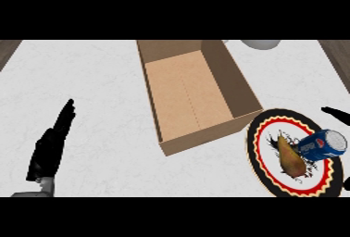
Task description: Pick the can from the plate and place it in the cardboard box
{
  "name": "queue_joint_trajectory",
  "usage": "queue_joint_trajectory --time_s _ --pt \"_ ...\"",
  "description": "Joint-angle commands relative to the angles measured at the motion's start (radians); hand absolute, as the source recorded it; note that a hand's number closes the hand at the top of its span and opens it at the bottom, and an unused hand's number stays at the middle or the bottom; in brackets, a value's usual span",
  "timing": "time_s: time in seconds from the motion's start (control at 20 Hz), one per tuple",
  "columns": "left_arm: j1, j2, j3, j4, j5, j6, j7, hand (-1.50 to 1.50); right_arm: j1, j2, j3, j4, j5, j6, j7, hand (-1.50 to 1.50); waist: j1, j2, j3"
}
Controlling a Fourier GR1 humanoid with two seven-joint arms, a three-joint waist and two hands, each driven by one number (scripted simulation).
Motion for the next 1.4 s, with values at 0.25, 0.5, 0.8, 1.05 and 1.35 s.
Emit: queue_joint_trajectory --time_s 0.25,0.5,0.8,1.05,1.35 --pt "-0.046 -0.053 0.026 0.015 -0.041 -0.030 0.049 0.00 0.003 0.098 -0.073 -0.005 0.102 0.052 -0.042 -1.50 -0.001 0.000 0.000" --pt "-0.010 -0.077 0.024 0.004 -0.089 -0.025 0.009 0.00 0.006 0.171 -0.074 -0.037 0.152 0.065 -0.005 -1.50 -0.001 0.000 0.000" --pt "-0.027 -0.072 0.077 0.007 -0.059 -0.071 0.010 0.00 -0.032 0.179 -0.099 0.098 0.241 0.025 -0.140 -1.50 0.001 0.000 0.000" --pt "0.064 -0.092 0.046 -0.085 -0.112 -0.064 0.008 0.00 -0.003 0.197 -0.079 0.110 0.299 0.032 -0.171 -1.50 0.002 0.000 0.000" --pt "0.019 -0.107 0.083 -0.010 -0.114 -0.072 -0.024 0.00 -0.022 0.241 -0.108 0.122 0.306 0.082 -0.151 1.50 0.000 0.000 0.000"
